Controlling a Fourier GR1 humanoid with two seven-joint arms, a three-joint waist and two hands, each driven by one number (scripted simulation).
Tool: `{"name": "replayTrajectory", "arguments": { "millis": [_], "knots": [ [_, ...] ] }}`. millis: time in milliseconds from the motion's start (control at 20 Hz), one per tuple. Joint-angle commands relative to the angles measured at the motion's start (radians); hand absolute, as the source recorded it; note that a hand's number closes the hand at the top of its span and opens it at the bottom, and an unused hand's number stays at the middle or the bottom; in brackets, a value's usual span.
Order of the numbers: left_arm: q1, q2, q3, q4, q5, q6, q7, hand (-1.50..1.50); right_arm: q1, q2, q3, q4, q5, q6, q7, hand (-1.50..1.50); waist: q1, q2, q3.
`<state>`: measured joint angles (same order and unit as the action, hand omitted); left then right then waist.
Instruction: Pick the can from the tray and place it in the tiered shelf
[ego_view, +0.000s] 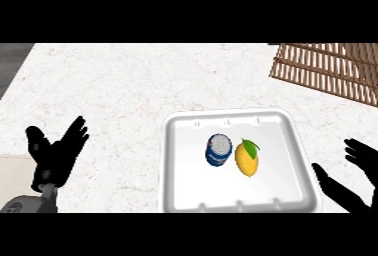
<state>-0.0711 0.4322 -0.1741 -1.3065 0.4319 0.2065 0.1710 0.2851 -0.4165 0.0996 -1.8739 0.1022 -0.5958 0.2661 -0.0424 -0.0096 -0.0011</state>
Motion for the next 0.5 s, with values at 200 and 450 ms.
{"name": "replayTrajectory", "arguments": {
  "millis": [200,450],
  "knots": [
    [-0.001,-0.056,-0.033,0.024,-0.037,0.013,0.014,0.0,0.185,-0.068,0.194,-0.395,0.143,0.081,0.211,-1.5,0.027,0.008,-0.002],
    [0.022,-0.025,-0.013,-0.018,-0.014,-0.041,0.026,0.0,0.06,-0.136,0.223,-0.546,0.238,0.173,0.563,-1.5,0.058,0.014,-0.003]
  ]
}}
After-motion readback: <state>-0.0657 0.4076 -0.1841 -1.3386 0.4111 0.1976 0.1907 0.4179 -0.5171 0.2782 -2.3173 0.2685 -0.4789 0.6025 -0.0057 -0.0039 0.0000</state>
